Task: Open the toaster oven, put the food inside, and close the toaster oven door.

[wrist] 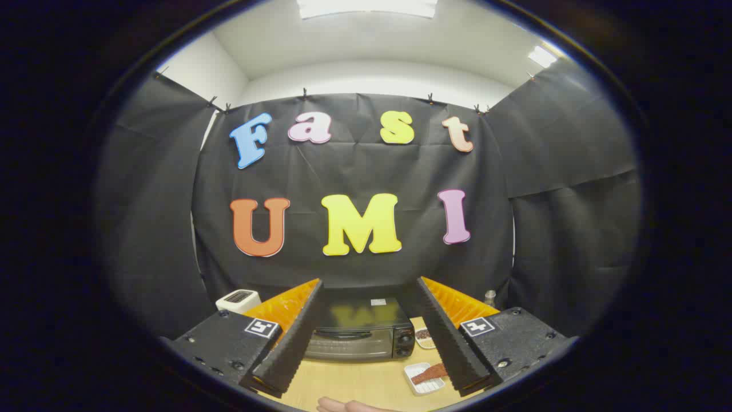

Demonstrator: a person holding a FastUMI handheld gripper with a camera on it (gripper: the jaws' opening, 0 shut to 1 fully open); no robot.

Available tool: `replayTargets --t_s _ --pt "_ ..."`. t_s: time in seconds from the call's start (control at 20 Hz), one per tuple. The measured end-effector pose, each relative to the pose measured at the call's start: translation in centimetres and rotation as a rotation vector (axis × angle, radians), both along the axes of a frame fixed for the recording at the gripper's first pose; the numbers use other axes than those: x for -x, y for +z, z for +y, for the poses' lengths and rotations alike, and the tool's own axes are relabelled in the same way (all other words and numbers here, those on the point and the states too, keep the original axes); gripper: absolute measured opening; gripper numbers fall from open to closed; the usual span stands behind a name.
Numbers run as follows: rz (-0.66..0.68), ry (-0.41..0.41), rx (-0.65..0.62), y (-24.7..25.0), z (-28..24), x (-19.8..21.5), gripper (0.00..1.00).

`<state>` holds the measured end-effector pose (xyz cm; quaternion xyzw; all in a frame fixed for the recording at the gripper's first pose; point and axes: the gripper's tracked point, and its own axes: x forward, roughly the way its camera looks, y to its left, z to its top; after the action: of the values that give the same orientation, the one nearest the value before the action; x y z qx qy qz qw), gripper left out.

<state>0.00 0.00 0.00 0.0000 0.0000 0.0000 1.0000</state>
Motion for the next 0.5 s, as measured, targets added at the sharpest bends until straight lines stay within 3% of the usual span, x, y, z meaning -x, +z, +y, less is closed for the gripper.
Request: replayTargets --t_s 0.5 --pt "-0.02 0.011 0.014 0.4 0.01 0.19 1.0"
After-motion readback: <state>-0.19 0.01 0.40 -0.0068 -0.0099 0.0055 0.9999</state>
